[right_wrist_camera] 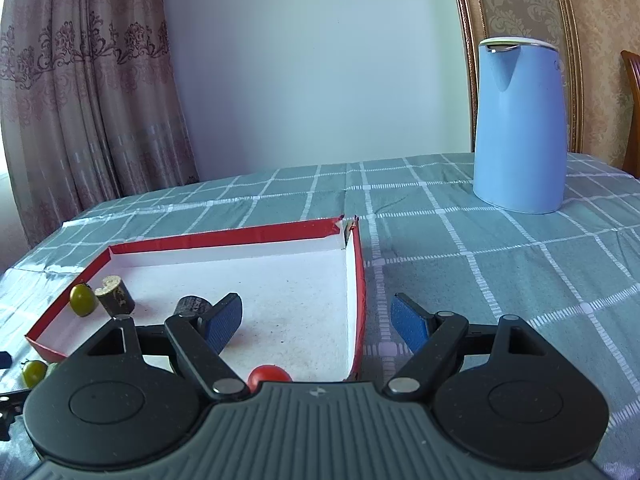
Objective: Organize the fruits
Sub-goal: 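Withdraw both grippers from the tray toward the remaining fruits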
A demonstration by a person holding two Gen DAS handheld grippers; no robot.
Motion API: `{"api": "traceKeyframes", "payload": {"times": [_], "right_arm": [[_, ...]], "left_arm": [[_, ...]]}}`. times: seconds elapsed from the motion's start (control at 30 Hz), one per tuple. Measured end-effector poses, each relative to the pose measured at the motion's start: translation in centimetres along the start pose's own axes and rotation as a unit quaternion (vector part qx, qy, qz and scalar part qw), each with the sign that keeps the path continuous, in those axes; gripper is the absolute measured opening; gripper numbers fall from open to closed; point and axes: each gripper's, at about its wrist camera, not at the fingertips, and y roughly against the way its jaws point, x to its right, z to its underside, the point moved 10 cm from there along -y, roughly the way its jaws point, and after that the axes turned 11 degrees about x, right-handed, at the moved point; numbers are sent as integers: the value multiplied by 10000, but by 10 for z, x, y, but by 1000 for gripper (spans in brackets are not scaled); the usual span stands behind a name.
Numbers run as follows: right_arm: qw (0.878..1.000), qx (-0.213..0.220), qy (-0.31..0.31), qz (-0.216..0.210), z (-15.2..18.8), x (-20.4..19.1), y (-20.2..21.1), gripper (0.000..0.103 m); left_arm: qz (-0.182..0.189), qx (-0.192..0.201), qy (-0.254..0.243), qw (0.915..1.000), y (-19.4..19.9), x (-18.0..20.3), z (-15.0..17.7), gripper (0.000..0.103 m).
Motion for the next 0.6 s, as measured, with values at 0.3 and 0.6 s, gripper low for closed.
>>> {"api": "traceKeyframes", "payload": {"times": [0.3, 0.6], "right_arm": [[9998, 115, -92, -153, 2, 4, 23, 82], [9998, 10, -91, -161, 7, 2, 24, 82]], "left_arm": [[651, 173, -185, 9976, 11, 15, -1, 52], [742, 190, -300, 9966, 12, 20, 0, 40]]}}
